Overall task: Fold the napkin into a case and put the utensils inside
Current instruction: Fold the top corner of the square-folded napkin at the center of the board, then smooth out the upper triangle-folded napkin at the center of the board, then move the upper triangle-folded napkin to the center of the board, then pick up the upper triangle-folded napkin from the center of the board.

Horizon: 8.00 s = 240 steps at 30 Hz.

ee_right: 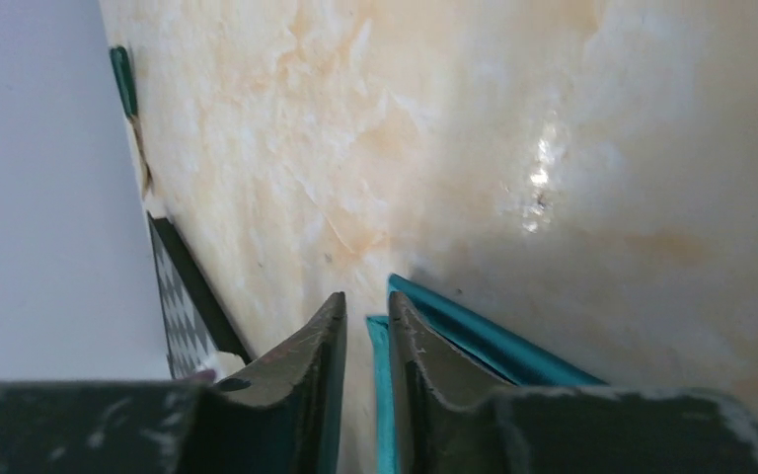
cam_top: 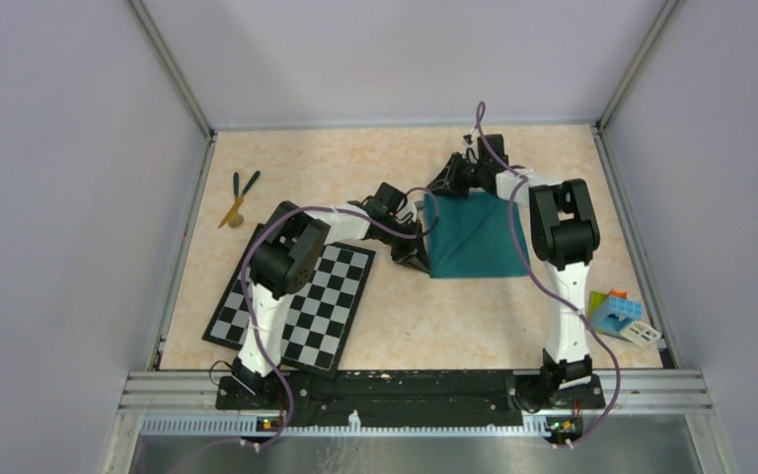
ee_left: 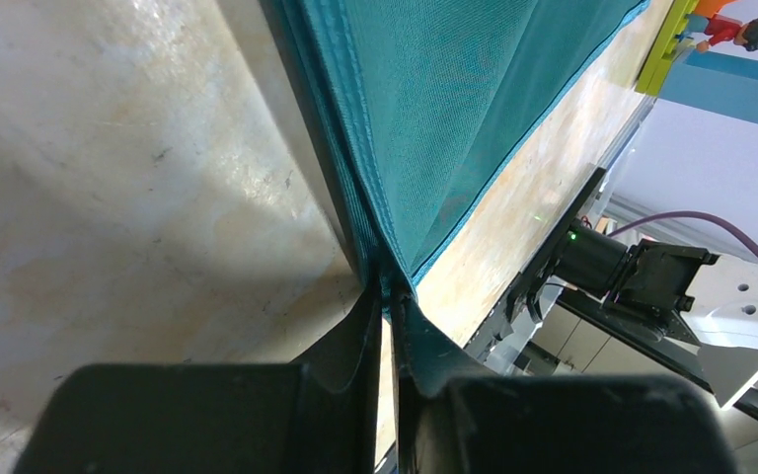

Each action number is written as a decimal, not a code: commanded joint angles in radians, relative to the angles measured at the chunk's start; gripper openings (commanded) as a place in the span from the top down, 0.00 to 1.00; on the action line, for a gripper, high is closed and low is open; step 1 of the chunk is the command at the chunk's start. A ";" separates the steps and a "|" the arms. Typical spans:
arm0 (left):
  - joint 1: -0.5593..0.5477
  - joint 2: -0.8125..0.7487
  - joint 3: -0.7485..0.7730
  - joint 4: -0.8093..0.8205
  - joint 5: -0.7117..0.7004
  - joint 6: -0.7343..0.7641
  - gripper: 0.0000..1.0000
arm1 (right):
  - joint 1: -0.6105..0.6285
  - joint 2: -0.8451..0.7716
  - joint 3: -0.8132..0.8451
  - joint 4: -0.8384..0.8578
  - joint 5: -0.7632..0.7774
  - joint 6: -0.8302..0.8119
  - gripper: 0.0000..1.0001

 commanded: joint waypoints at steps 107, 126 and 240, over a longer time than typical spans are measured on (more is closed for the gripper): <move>0.019 -0.197 -0.143 0.226 0.018 -0.043 0.91 | -0.183 -0.269 -0.321 0.191 -0.150 -0.034 0.58; 0.020 -0.081 -0.265 0.303 -0.088 -0.052 0.97 | -0.322 -0.051 -0.287 0.247 -0.271 -0.131 0.51; 0.028 -0.166 -0.392 0.746 -0.249 -0.667 0.08 | 0.484 -0.823 -0.723 -0.356 0.747 -0.408 1.00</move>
